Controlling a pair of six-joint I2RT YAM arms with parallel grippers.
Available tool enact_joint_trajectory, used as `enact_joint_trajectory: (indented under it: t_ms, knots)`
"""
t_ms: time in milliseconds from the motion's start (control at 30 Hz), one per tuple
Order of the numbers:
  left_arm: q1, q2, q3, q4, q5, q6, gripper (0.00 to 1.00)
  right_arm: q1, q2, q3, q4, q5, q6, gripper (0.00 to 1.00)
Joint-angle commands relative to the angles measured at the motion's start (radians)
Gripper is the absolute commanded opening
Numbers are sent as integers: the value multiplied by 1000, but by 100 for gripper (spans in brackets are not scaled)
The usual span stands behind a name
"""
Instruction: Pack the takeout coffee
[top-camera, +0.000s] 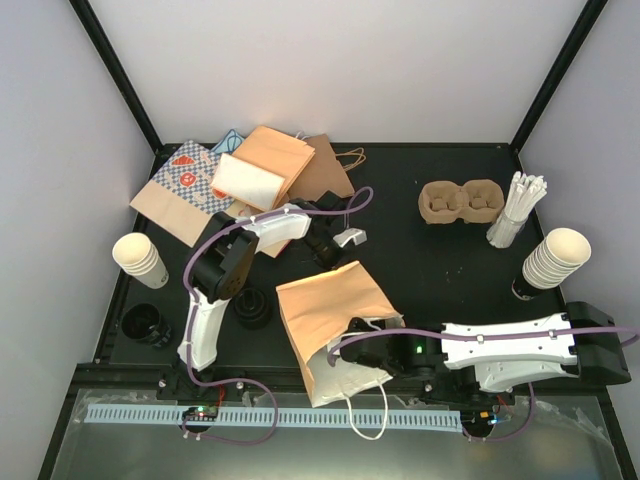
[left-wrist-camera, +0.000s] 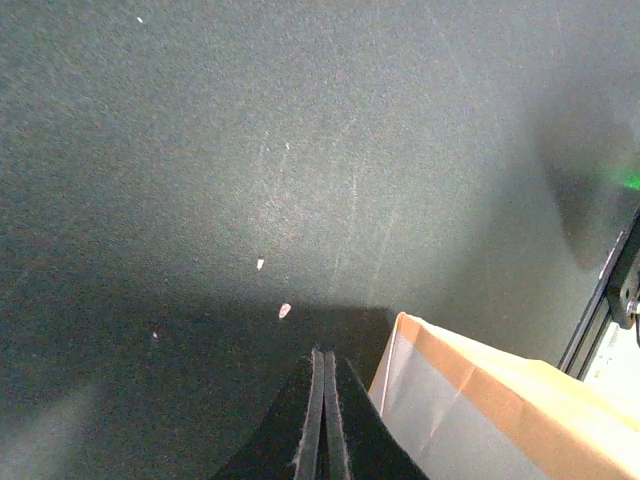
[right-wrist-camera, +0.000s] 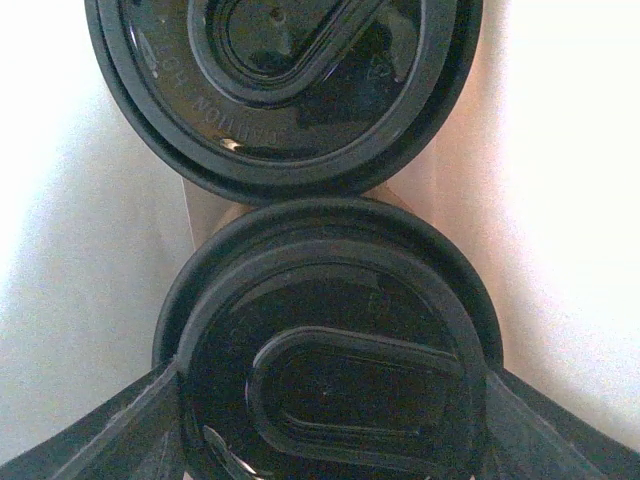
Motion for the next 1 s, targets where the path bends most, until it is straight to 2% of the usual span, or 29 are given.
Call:
enact_joint_trajectory:
  t_ms: [0,467,600,967]
  knots:
    - [-24,23,17,-57,74,24,2,-16,13,-8,1,27,-20,53]
    - [-26,49,33,-80,100,29,2,-19,37,-32,-55,89,-40,51]
    - [-27,56,43,-90,116,34,1,-18,18,-61,14,135,-91,49]
    - [-27,51,45,-104,224,45,2,-43,39,-70,0,84,-69,48]
